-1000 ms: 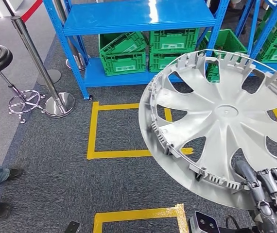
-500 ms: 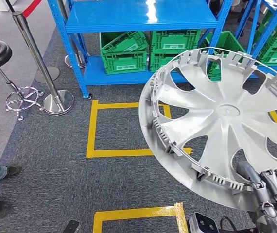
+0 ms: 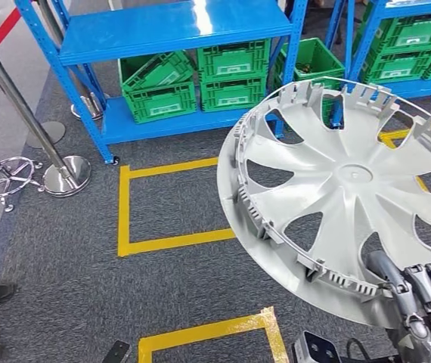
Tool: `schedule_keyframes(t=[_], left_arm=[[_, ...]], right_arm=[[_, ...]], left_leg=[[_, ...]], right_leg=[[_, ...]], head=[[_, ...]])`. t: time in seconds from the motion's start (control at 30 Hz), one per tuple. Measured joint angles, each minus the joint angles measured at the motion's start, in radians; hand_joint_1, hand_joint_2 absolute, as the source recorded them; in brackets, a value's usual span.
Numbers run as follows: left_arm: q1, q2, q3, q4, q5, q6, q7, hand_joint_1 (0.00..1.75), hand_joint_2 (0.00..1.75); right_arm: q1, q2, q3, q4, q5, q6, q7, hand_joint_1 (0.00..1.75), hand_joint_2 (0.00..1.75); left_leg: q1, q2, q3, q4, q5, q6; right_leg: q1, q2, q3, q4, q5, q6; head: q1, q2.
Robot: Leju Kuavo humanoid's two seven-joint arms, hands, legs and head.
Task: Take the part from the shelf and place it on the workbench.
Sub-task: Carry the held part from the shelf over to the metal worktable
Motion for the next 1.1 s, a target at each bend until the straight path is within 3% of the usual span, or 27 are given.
schedule_keyframes(t=[0.07,0.1,0.13,0.17,0.23,0.3,0.37,0.43,0.5,0.57,0.6,0.63,0.7,0.77,0.8,0.87,0.9,0.97,1.03,1.1], left_arm=[[0.001,0.000,0.000,0.000,-0.001,-0.002,0.001,0.00,0.00],[0.001,-0.001,-0.001,0.000,-0.003,-0.002,0.002,0.00,0.00],[0.001,-0.001,-0.001,0.000,-0.005,-0.003,0.002,0.00,0.00],[0.001,-0.001,-0.001,-0.001,-0.007,-0.003,0.002,0.00,0.00],[0.000,0.002,-0.002,-0.001,-0.009,-0.002,0.003,0.00,0.00],[0.001,0.006,-0.003,-0.001,-0.010,-0.001,0.004,0.00,0.00],[-0.001,0.007,-0.003,-0.002,-0.011,0.000,0.005,0.00,0.00],[-0.004,0.007,-0.003,-0.003,-0.011,-0.001,0.005,0.00,0.00],[-0.003,0.007,-0.003,-0.004,-0.011,-0.002,0.006,0.00,0.00],[0.001,0.007,-0.003,-0.005,-0.011,-0.003,0.007,0.00,0.00],[0.002,0.007,-0.003,-0.005,-0.011,-0.004,0.007,0.00,0.00],[0.002,0.006,-0.003,-0.005,-0.012,-0.004,0.007,0.00,0.00],[0.000,0.006,-0.003,-0.005,-0.012,-0.004,0.008,0.00,0.00],[-0.001,0.008,-0.003,-0.005,-0.013,-0.004,0.008,0.00,0.00],[-0.002,0.009,-0.003,-0.005,-0.014,-0.004,0.008,0.00,0.00],[-0.004,0.010,-0.003,-0.006,-0.015,-0.005,0.008,0.00,0.00],[-0.006,0.011,-0.003,-0.006,-0.017,-0.005,0.008,0.00,0.00],[-0.008,0.011,-0.003,-0.006,-0.019,-0.004,0.008,0.00,0.00],[-0.006,0.011,-0.003,-0.006,-0.020,-0.004,0.008,0.00,0.00],[-0.004,0.010,-0.003,-0.006,-0.022,-0.004,0.008,0.00,0.00]], right_arm=[[0.000,0.000,0.000,0.000,0.000,0.000,0.000,1.75,1.75],[0.001,0.000,0.000,0.000,0.000,0.000,0.000,1.75,1.75],[0.001,0.000,0.000,0.000,0.000,0.000,0.000,1.75,1.75],[0.000,0.000,0.000,0.000,0.000,0.000,0.000,1.75,1.75],[-0.001,0.000,0.000,-0.001,0.000,0.000,-0.001,1.75,1.75],[-0.002,0.000,-0.001,-0.004,0.000,0.000,-0.005,1.75,1.75],[-0.001,0.000,-0.002,-0.009,0.000,0.000,-0.010,1.75,1.75],[0.002,0.000,-0.004,-0.016,0.000,0.000,-0.012,1.75,1.75],[0.001,0.000,-0.004,-0.019,-0.001,0.000,-0.015,1.75,1.75],[0.000,0.000,-0.004,-0.020,-0.001,0.000,-0.017,1.75,1.75],[0.000,0.000,-0.005,-0.020,-0.001,0.000,-0.017,1.75,1.75],[0.001,0.000,-0.006,-0.020,-0.001,0.000,-0.018,1.75,1.75],[0.002,0.000,-0.010,-0.023,-0.001,0.000,-0.022,1.75,1.75],[0.003,0.000,-0.013,-0.029,-0.001,0.000,-0.027,1.75,1.75],[0.004,0.001,-0.015,-0.033,-0.001,0.000,-0.028,1.75,1.75],[0.009,0.001,-0.023,-0.040,0.000,0.000,-0.028,1.75,1.75],[0.012,0.001,-0.027,-0.045,0.000,0.000,-0.028,1.75,1.75],[0.017,0.002,-0.033,-0.054,0.000,0.000,-0.024,1.75,1.75],[0.021,0.002,-0.037,-0.060,0.000,0.000,-0.018,1.75,1.75],[0.025,0.002,-0.042,-0.065,0.000,0.000,-0.015,1.75,1.75]], left_leg=[[0.000,-0.009,-0.047,0.121,-0.047,0.000],[0.000,-0.010,-0.054,0.138,-0.043,0.004],[-0.001,-0.013,-0.043,0.116,-0.020,0.009],[-0.002,-0.022,-0.017,0.059,0.017,0.017],[-0.003,-0.068,0.041,-0.072,0.079,0.041],[-0.005,-0.099,0.065,-0.133,0.094,0.055],[-0.005,-0.083,0.068,-0.152,0.094,0.056],[0.000,-0.058,0.073,-0.177,0.101,0.053],[0.002,-0.030,0.075,-0.189,0.108,0.051],[0.002,-0.001,0.073,-0.188,0.109,0.051],[0.002,0.013,0.072,-0.187,0.108,0.051],[0.002,0.026,0.072,-0.185,0.107,0.049],[0.003,0.049,0.071,-0.175,0.102,0.041],[-0.001,0.067,0.070,-0.162,0.093,0.027],[-0.003,0.073,0.070,-0.157,0.091,0.021],[-0.003,0.086,0.071,-0.154,0.092,0.012],[-0.001,0.080,0.070,-0.151,0.087,0.007],[0.004,0.040,0.053,-0.101,0.043,-0.002],[0.006,0.000,0.005,0.022,-0.031,-0.005],[0.005,-0.009,-0.033,0.123,-0.068,-0.002]], right_leg=[[0.003,0.023,-0.004,0.001,0.004,-0.003],[0.004,0.036,-0.005,0.001,0.005,-0.004],[0.006,0.049,-0.005,0.001,0.005,-0.003],[0.008,0.062,-0.003,0.001,0.006,-0.003],[0.009,0.087,-0.004,0.001,0.007,0.000],[0.003,0.109,-0.013,0.002,0.011,0.009],[-0.001,0.129,-0.028,0.001,0.018,0.023],[0.002,0.100,-0.053,0.023,0.002,0.032],[0.005,0.040,-0.100,0.119,-0.054,0.040],[0.002,0.013,-0.153,0.238,-0.105,0.049],[0.000,0.009,-0.162,0.264,-0.109,0.053],[-0.002,0.005,-0.152,0.250,-0.093,0.057],[-0.005,-0.024,-0.078,0.126,-0.038,0.062],[-0.004,-0.052,-0.016,0.020,-0.010,0.054],[-0.002,-0.056,-0.006,0.003,-0.010,0.046],[0.000,-0.036,-0.010,0.007,-0.006,0.028],[0.000,-0.027,-0.013,0.007,-0.002,0.022],[-0.003,-0.010,-0.017,0.005,0.005,0.009],[-0.003,0.010,-0.024,0.005,0.011,0.001],[0.001,0.035,-0.029,0.006,0.015,-0.003]], head=[[0.000,0.000],[0.000,0.000],[0.000,0.000],[0.000,0.000],[0.002,0.000],[0.001,0.000],[-0.003,0.000],[-0.001,0.000],[0.004,0.000],[0.006,0.000],[0.006,0.000],[0.006,0.000],[0.006,0.000],[0.005,0.000],[0.004,0.000],[0.003,0.000],[0.002,0.000],[0.000,0.000],[-0.001,0.000],[-0.001,0.000]])
